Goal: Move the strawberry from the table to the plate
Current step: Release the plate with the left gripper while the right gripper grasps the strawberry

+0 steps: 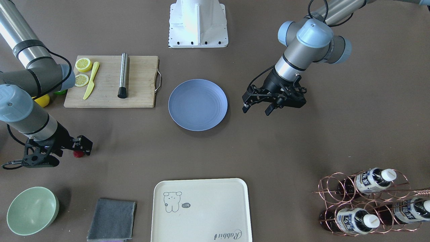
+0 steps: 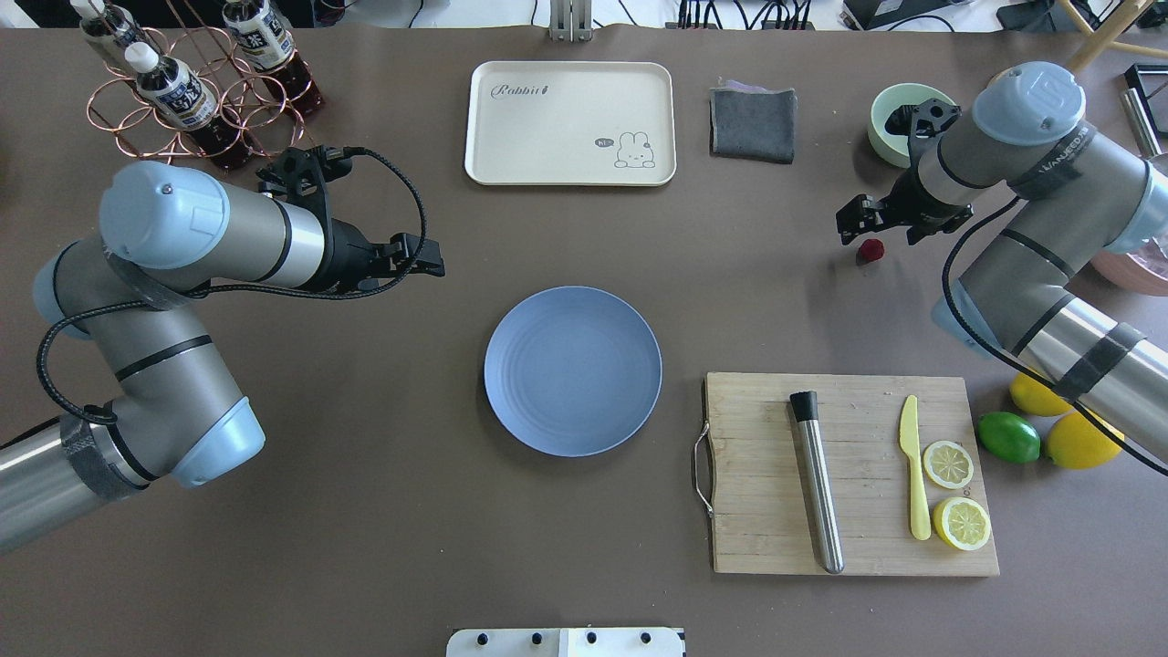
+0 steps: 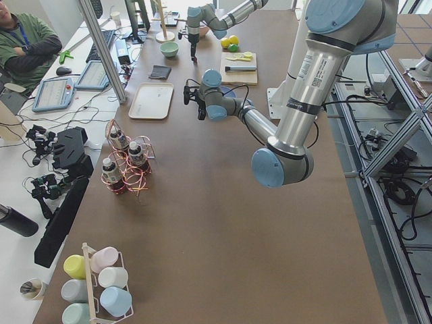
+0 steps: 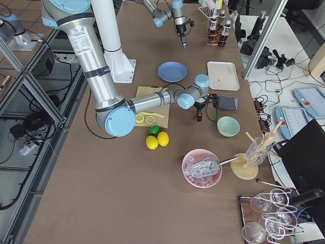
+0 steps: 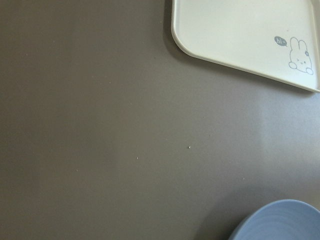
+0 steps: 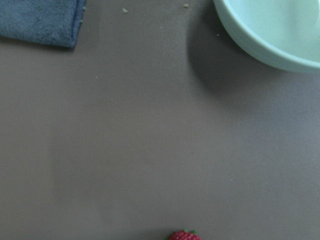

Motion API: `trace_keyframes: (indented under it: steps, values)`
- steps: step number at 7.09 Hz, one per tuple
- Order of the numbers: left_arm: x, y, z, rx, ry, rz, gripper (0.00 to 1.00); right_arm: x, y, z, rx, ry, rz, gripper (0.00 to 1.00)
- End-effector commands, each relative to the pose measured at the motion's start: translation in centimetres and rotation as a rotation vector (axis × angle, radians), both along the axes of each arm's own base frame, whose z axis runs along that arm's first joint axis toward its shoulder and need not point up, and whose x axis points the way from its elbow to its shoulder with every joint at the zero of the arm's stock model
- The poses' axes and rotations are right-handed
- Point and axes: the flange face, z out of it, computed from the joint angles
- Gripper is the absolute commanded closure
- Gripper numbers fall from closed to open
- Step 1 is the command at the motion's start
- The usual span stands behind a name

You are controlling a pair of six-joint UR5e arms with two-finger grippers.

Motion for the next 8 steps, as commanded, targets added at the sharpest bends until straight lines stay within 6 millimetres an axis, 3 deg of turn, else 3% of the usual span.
trace_keyframes:
  steps: [1,2,4,5,6,7,8]
  values:
    - [-0.9,0.3,-0.9,-0.011,-0.006,0.005,0.02,0.2,0.4,1.3,-0.023,0.010,0.009,0.08]
    - [-1.1,0.4,-0.9,-0.010,-0.005,0.005,0.02,-0.4,0.4,0.4,-0.035,-0.001,0.023,0.33]
    - [-1.9,-0.2,-1.0,-0.008,-0.003,-0.009,0.02,-1.7,0.6,-0.1,-0.034,0.001,0.023,0.41]
    - [-2.2,0.1,0.1,0.008,-0.025,0.003,0.02,-2.3,0.8,-0.3,-0.042,0.001,0.032,0.50]
    - [-2.3,0.1,0.1,0.017,-0.026,0.006,0.02,-2.4,0.9,-0.5,-0.038,0.000,0.036,1.00]
    - [-2.6,0.3,-0.4,0.022,-0.019,0.006,0.02,-2.3,0.3,-3.2,-0.012,-0.031,0.043,1.00]
    - [-4.0,-0.8,-0.2,0.007,-0.016,0.009,0.02,-0.8,-0.8,-5.5,-0.003,-0.068,0.053,1.00]
